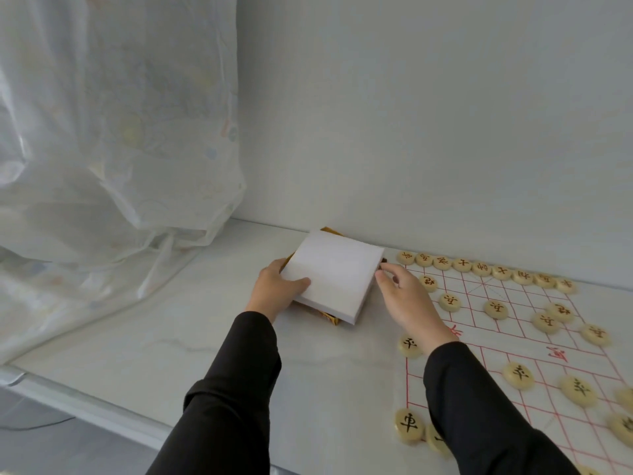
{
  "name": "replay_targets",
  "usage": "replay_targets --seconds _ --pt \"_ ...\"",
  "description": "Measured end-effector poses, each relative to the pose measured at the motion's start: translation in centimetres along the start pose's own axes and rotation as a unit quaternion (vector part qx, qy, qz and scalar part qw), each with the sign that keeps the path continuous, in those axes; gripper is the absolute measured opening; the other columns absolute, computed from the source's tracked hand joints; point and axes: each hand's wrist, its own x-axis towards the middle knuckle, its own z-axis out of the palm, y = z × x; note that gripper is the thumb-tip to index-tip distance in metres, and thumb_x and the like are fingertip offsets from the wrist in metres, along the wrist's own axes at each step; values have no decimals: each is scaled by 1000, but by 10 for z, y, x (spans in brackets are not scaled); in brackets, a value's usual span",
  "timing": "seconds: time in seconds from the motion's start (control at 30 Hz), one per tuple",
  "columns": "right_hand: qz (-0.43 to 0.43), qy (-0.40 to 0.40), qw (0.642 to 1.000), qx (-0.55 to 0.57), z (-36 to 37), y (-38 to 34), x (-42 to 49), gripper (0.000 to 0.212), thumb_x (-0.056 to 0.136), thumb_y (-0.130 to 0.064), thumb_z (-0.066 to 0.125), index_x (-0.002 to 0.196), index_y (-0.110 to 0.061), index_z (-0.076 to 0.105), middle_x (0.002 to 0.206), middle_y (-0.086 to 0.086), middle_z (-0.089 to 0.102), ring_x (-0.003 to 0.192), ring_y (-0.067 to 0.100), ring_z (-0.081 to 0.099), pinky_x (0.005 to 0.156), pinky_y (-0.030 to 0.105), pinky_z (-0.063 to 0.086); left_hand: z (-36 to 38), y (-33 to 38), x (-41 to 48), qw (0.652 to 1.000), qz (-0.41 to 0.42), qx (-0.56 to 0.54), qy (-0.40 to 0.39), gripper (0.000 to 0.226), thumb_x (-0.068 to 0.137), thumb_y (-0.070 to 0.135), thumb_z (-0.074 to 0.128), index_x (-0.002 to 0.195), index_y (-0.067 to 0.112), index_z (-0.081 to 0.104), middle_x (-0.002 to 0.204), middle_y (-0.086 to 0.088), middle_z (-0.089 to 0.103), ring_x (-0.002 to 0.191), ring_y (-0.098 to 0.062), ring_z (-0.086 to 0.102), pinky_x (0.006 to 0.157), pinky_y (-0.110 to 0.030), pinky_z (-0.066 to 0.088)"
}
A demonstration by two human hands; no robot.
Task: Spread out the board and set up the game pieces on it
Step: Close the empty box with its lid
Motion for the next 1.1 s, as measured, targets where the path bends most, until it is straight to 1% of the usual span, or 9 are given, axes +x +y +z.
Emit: replay_targets --seconds 0.23,0.43,0.57,0.67,0.73,0.8,0.87,0.97,1.1 --pt "15 -48 998 22 -2 -4 4 53 99 -32 43 147 -15 27 152 2 29 139 18 27 106 30 27 -22 -8 -2 1000 -13 16 -12 42 83 15 65 124 16 58 123 -7 58 112 -26 54 96 -38 44" --pt "28 -102 994 -8 3 -4 1 57 98 -34 46 148 -19 24 153 0 26 139 19 28 106 30 28 -19 -9 1 999 -16 -25 11 36 85 9 59 121 14 60 124 -10 57 113 -29 54 98 -40 43" --pt "-1 -99 995 -28 7 -1 2 43 95 -30 50 136 -17 47 140 0 46 128 15 43 92 20 34 -13 -6 3 997 -26 -52 48 46 88 9 55 134 12 46 126 -13 50 114 -30 50 94 -36 42" --pt "-18 -42 999 -20 9 -1 10 21 91 -26 55 104 -17 69 120 4 58 108 13 55 80 17 39 -13 -6 5 994 -51 -82 59 59 89 12 56 143 15 32 138 -13 41 122 -30 45 97 -33 38" --pt "-20 -30 998 -52 7 -3 19 29 90 -28 56 114 -15 64 128 7 50 115 16 50 92 23 38 -13 -4 6 989 -69 -108 74 65 89 11 56 146 16 25 144 -12 35 127 -29 40 99 -33 35" --pt "8 -62 996 -69 5 -12 26 49 91 -28 53 136 -11 44 142 10 37 129 22 39 103 29 32 -12 -2 6 981 -85 -149 90 69 89 10 55 148 17 18 146 -12 32 129 -29 37 99 -32 34" --pt "37 -101 992 -71 4 -21 29 58 93 -29 50 145 -12 28 147 9 32 132 24 36 100 29 32 -8 3 4 967 -106 -217 81 71 90 12 54 148 18 15 146 -12 30 130 -29 36 101 -33 33" --pt "50 -142 981 -121 4 -32 24 54 93 -30 50 139 -8 32 136 10 46 121 25 46 85 27 35 -1 7 0 951 -123 -278 63 71 92 14 52 149 20 9 146 -12 29 126 -29 39 100 -36 36" --pt "37 -147 975 -161 11 -30 7 44 87 -29 58 125 -8 49 122 8 58 107 25 56 79 27 42 -1 7 -6 964 -115 -232 57 73 93 16 49 149 21 3 146 -15 30 118 -30 45 98 -41 41"
